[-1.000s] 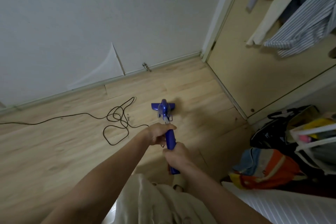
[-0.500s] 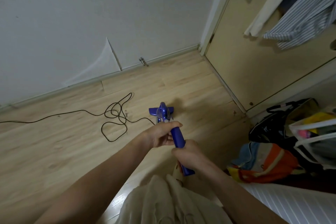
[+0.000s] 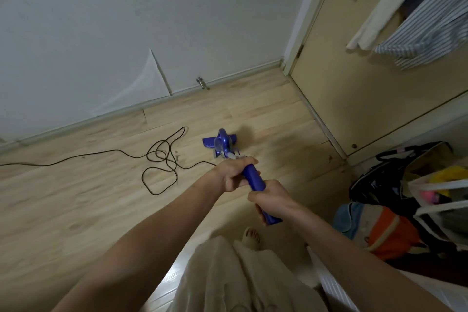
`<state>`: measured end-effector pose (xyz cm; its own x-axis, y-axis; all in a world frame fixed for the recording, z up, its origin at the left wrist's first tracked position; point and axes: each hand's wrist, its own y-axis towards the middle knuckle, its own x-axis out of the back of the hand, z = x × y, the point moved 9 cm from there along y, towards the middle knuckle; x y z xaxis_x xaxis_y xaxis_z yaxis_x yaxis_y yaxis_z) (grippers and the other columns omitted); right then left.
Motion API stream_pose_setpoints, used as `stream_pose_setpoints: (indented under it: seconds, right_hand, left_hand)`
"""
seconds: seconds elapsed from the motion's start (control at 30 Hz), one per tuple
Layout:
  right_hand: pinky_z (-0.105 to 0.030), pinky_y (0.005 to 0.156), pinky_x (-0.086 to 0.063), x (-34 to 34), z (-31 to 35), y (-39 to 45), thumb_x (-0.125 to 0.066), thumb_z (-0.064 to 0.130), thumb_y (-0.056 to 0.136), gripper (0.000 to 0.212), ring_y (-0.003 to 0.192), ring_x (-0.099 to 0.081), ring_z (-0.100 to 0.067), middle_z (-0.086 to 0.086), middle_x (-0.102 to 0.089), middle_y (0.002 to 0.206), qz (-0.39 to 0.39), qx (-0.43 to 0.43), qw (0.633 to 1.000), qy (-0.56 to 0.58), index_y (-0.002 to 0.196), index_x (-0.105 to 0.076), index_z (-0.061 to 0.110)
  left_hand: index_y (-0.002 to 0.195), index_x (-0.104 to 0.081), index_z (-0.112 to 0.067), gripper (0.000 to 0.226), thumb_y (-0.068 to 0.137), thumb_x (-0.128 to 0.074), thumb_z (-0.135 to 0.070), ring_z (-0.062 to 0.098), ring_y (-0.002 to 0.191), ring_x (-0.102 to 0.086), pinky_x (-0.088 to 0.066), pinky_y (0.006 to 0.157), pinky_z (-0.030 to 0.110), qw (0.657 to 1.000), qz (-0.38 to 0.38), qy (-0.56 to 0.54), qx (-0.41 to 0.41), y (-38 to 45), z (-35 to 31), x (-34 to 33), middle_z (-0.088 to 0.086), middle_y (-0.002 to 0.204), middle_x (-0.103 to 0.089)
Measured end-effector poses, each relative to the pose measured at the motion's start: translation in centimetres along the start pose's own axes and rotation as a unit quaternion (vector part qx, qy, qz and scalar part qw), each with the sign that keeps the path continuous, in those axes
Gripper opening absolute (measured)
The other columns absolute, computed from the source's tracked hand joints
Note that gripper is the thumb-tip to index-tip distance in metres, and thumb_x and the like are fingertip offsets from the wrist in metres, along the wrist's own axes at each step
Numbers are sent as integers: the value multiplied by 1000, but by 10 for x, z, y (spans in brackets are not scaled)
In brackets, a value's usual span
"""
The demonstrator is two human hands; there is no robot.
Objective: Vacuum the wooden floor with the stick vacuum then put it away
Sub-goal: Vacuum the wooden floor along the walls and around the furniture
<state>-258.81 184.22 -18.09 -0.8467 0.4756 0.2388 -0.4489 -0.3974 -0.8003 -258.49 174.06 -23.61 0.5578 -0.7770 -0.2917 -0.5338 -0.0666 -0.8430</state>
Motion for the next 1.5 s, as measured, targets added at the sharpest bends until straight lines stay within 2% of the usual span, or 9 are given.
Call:
stream_pose_setpoints:
  seconds: [0.27, 0.57, 0.7, 0.77, 0.87, 1.0, 1.13, 1.33, 1.5]
  right_hand:
    - [-29, 54, -50, 58, 20, 26, -58, 11, 91, 17, 51, -55, -15, -5, -57, 65, 64, 35, 995, -74, 105, -50, 12]
    - [-28, 51, -49, 185, 89, 106, -56, 11, 92, 16, 53, -54, -17, -6, -57, 66, 129, 90, 969, -190, 107, -50, 9]
    - [-27, 46, -47, 188, 119, 137, -57, 11, 90, 21, 44, -53, -17, -7, -57, 62, 151, 98, 965, -193, 108, -48, 6]
    - [-26, 45, -47, 180, 129, 146, -58, 13, 90, 26, 48, -55, -16, -8, -58, 69, 161, 95, 962, -200, 113, -47, 7]
    - [-25, 47, -47, 171, 144, 163, -60, 16, 90, 31, 55, -58, -16, -8, -59, 79, 165, 91, 963, -195, 116, -46, 10]
    - [-25, 52, -47, 169, 168, 190, -60, 17, 90, 33, 61, -58, -16, -9, -59, 86, 171, 86, 961, -198, 119, -45, 12]
    - [-29, 59, -52, 184, 201, 224, -60, 16, 90, 32, 62, -58, -18, -9, -59, 86, 180, 100, 942, -265, 118, -45, 12]
    - [-27, 49, -49, 231, 280, 285, -56, 16, 93, 24, 52, -55, -16, -9, -59, 74, 178, 110, 905, -371, 115, -45, 12]
    - [-27, 49, -49, 257, 330, 327, -57, 18, 93, 24, 51, -54, -16, -8, -58, 71, 182, 99, 887, -413, 113, -45, 14]
  left_hand:
    - [97, -51, -9, 10, 92, -61, -10, 17, 75, -61, -57, 53, 26, 996, -30, -88, -6, 23, -29, -29, 11, 89, -58]
    - [93, -46, -6, 9, 96, -53, -10, 19, 75, -57, -52, 66, 30, 986, -89, -138, -29, 96, -130, -96, 13, 88, -55]
    - [113, -44, -2, 22, 95, -56, -9, 21, 74, -59, -52, 71, 33, 975, -139, -169, -43, 106, -161, -81, 15, 86, -57]
    - [115, -43, -2, 24, 95, -55, -8, 21, 74, -58, -49, 81, 34, 971, -149, -182, -51, 108, -171, -71, 14, 84, -56]
    - [112, -45, -2, 22, 94, -57, -9, 21, 77, -58, -47, 86, 35, 964, -170, -196, -58, 114, -185, -54, 13, 87, -56]
    - [103, -48, -3, 15, 94, -58, -10, 21, 78, -58, -47, 83, 34, 957, -184, -214, -63, 129, -210, -38, 13, 88, -57]
    - [109, -46, -3, 21, 94, -58, -10, 22, 75, -59, -49, 77, 35, 947, -178, -254, -90, 159, -243, -27, 14, 85, -56]
    - [101, -44, -3, 14, 95, -56, -8, 24, 77, -60, -53, 66, 35, 934, -155, -305, -99, 209, -322, -24, 19, 87, -57]
    - [108, -38, -4, 22, 94, -55, -5, 25, 72, -61, -55, 47, 32, 922, -169, -339, -79, 236, -379, -21, 19, 85, -57]
